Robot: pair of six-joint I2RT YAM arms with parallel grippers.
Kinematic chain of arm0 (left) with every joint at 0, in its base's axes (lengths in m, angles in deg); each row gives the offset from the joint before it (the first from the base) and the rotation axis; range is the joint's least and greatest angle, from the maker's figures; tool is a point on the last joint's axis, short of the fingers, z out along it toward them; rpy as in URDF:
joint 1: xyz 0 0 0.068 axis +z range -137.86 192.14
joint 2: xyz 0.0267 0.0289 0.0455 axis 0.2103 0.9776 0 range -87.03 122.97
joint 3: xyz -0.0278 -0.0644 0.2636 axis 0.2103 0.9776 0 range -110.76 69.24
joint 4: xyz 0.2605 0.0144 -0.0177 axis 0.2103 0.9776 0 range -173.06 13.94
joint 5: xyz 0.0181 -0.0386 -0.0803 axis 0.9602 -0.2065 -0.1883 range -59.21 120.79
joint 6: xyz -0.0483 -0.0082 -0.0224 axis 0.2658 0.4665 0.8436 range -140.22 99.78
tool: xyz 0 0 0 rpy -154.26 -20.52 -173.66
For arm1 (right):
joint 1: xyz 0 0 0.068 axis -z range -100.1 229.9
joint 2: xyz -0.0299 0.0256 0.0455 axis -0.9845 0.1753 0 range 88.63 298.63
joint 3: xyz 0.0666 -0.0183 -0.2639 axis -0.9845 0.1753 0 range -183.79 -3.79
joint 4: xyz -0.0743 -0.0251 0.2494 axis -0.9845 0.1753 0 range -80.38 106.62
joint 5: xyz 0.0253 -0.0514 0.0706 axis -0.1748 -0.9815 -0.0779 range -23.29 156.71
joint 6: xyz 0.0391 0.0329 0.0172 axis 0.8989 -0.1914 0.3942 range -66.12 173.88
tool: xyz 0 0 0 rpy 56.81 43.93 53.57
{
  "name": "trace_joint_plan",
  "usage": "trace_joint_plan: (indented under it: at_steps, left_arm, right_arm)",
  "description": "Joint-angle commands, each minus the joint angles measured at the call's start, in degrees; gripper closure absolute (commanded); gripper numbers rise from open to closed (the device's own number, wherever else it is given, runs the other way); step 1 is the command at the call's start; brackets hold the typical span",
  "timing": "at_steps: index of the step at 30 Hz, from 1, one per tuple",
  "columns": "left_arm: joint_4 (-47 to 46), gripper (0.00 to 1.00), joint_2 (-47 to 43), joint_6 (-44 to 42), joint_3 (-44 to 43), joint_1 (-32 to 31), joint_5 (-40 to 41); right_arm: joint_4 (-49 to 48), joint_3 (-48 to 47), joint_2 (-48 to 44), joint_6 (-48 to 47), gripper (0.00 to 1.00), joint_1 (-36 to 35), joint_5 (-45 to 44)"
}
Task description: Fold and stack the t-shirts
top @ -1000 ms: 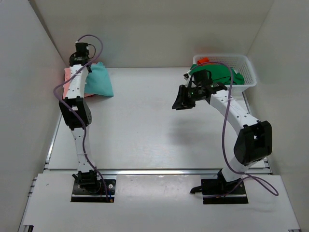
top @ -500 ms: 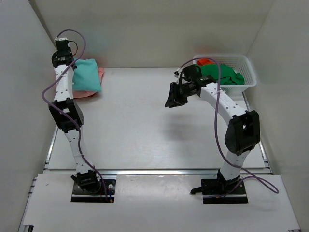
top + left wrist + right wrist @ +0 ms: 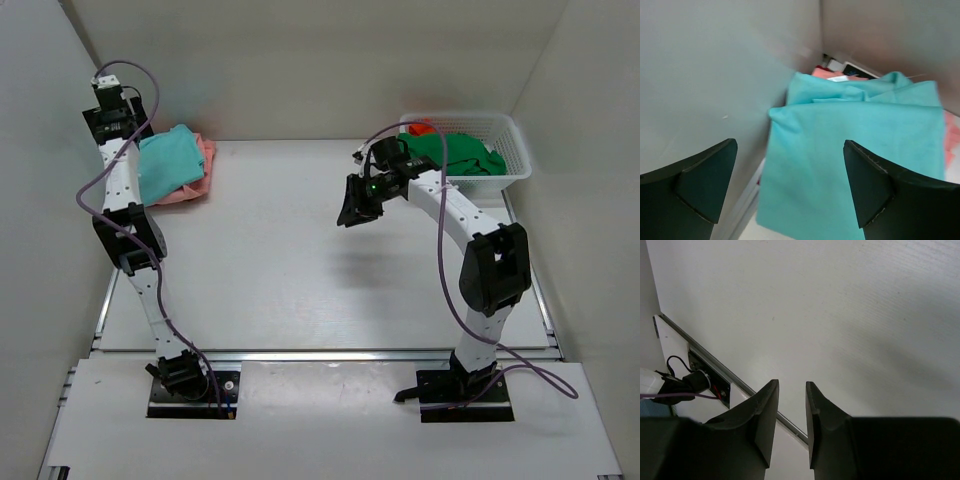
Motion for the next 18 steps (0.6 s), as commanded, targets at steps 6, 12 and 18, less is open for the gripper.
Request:
trace_joint_plan:
  at_steps: [6, 12, 18]
  left_arm:
    - [2.27, 0.01, -13.75, 6.44, 13.28, -7.32, -16.86]
    - [4.66, 0.02, -27.89, 11.28, 41.27, -20.75, -29.33]
    - [5.51, 0.01, -44.88, 12.34, 62.67, -31.23, -26.88]
  right_arm:
    - [-3.29, 4.04, -5.11, -0.55, 0.75, 0.59, 0.05]
    - [-2.85, 11.94, -15.20, -2.40, 0.75, 5.33, -3.73]
    - [-3.90, 22.30, -27.42, -3.81, 0.74, 13.58, -6.55]
